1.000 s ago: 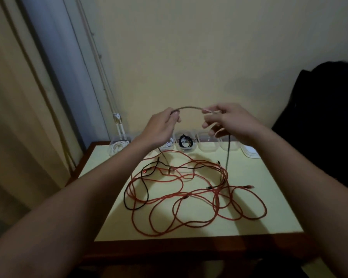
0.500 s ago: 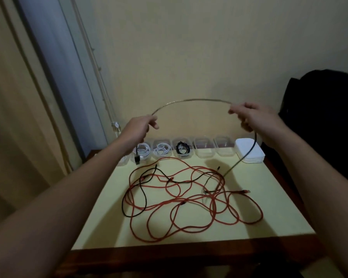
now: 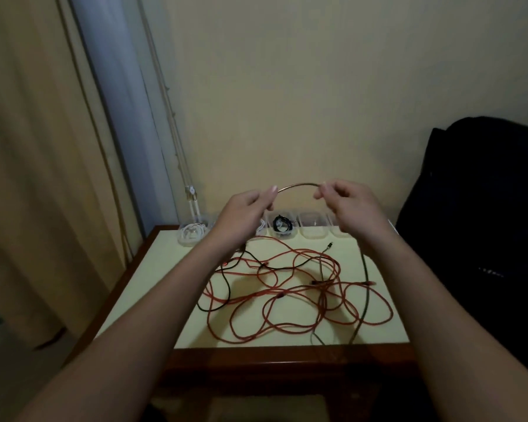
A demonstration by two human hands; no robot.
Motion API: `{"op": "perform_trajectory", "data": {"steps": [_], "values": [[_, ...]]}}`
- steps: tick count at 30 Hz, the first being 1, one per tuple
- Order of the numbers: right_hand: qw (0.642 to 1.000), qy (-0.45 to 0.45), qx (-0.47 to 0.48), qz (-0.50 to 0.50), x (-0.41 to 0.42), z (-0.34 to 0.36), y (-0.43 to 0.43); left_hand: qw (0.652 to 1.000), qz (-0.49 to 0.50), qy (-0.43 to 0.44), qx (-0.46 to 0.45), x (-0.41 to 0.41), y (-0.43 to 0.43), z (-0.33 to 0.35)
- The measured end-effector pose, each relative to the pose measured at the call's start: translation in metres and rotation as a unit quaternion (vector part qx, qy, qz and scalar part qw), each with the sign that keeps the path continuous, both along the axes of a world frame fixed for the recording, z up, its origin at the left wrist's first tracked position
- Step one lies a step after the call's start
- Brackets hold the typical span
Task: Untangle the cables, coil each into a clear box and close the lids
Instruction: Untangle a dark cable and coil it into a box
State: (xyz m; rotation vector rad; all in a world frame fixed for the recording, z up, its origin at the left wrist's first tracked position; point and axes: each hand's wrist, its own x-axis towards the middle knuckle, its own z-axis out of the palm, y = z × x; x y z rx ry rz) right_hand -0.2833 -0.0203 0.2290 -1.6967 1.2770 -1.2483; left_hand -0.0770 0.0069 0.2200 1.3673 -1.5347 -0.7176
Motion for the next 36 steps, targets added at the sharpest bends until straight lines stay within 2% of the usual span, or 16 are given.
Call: {"op": "perform_trajectory", "data": {"steps": [3,6,9,12,14,16,18,20,23,26,30,33,36], "values": [[1.0,-0.008,0.006,-0.021,-0.016,-0.008,0.024,0.994,-0.009,0.094,0.048,0.005,0.028,-0.003],[0.999,-0.032,0.002,-0.041,-0.023,-0.015,0.049,0.956,-0.045,0.271,0.107,-0.004,0.057,0.001],[0.998,-0.048,0.011,-0.049,-0.031,-0.023,0.073,0.887,-0.075,0.438,0.128,-0.006,0.076,0.007],[0.996,-0.068,0.037,-0.039,-0.036,-0.039,0.096,0.794,-0.101,0.588,0.119,0.001,0.091,0.013],[0.994,-0.087,0.054,-0.04,-0.039,-0.054,0.111,0.744,-0.088,0.656,0.096,0.006,0.102,0.01],[0.994,-0.074,0.053,-0.063,-0.039,-0.071,0.126,0.724,-0.057,0.683,0.079,0.008,0.111,0.001],[0.996,-0.011,0.021,-0.091,-0.037,-0.085,0.137,0.731,-0.024,0.678,0.072,0.005,0.12,-0.009],[0.991,0.091,-0.03,-0.092,-0.034,-0.092,0.144,0.755,0.012,0.653,0.061,0.002,0.124,-0.016],[0.971,0.214,-0.075,-0.071,-0.028,-0.086,0.15,0.811,0.041,0.582,0.037,-0.005,0.127,-0.017],[0.952,0.285,-0.105,-0.027,-0.019,-0.071,0.155,0.878,0.031,0.477,0.003,-0.017,0.134,-0.014],[0.944,0.291,-0.145,0.051,-0.009,-0.051,0.163,0.961,0.048,0.27,-0.033,-0.028,0.144,-0.011],[0.946,0.257,-0.18,0.076,-0.008,-0.038,0.17,0.987,0.055,0.143,-0.053,-0.03,0.147,-0.013],[0.957,0.199,-0.203,0.049,-0.01,-0.03,0.169,0.996,0.018,0.074,-0.041,-0.03,0.151,-0.018]]}}
